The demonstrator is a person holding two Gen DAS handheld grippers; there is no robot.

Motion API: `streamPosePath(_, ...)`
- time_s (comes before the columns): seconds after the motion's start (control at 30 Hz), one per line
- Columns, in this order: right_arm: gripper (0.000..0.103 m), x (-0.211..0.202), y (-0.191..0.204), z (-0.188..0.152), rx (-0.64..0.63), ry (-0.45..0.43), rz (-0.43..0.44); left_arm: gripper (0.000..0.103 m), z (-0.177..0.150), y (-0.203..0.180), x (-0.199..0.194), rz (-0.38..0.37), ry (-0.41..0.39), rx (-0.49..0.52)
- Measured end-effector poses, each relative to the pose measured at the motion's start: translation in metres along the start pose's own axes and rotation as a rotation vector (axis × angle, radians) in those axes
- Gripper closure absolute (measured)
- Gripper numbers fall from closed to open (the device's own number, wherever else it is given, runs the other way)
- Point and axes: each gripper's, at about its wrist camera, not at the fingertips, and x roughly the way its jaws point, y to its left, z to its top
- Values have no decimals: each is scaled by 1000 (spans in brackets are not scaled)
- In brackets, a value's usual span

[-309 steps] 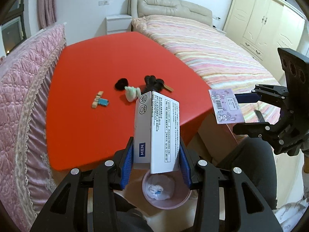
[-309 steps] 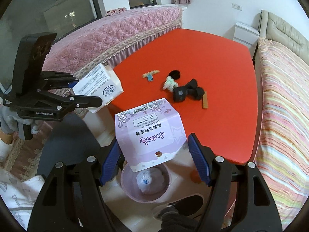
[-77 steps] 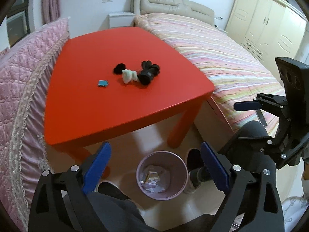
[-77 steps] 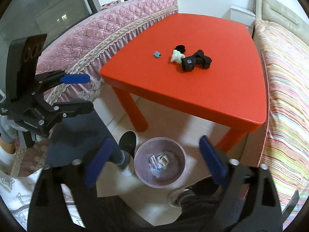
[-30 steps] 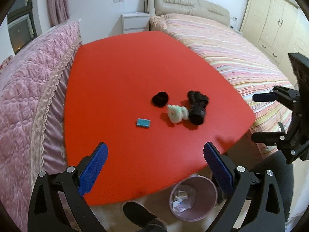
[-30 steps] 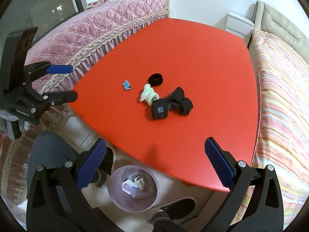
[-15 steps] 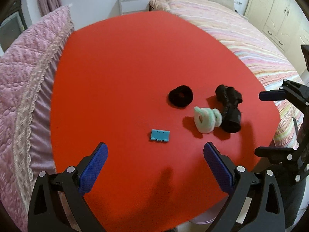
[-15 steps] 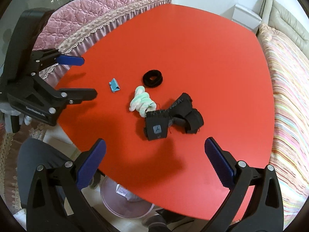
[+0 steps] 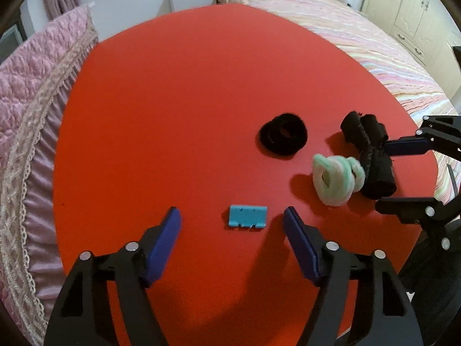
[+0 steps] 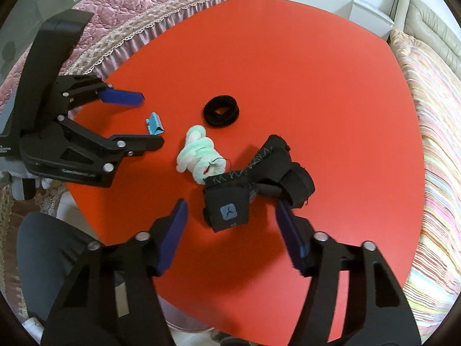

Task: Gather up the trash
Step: 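Grasp the teal block with the left gripper while the right gripper grasps the black glove, then carry the teal block and black glove over the wastebasket and open both grippers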

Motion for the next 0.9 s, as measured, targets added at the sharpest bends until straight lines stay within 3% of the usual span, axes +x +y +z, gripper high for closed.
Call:
streamPosePath(0.07, 66, 2, -1, -1, -4, 4, 0, 45, 0, 0, -1, 3, -15, -5)
streamPosePath(0.13, 74, 3, -2, -2, -6, 7, -1, 55, 1, -2, -3, 1, -19, -1)
streamPosePath(0.2, 76, 2, -3, -4, -4, 4, 2, 77, 3, -3, -4, -1, -15, 8)
streamPosePath(0.5, 79, -8, -6, -5, 7, -17, 0, 79, 1, -10, -9, 22, -1, -4)
streamPosePath(0.9, 80, -34, -4, -8, 7, -55, -16, 79, -2, -20, -42, 37, -42, -20)
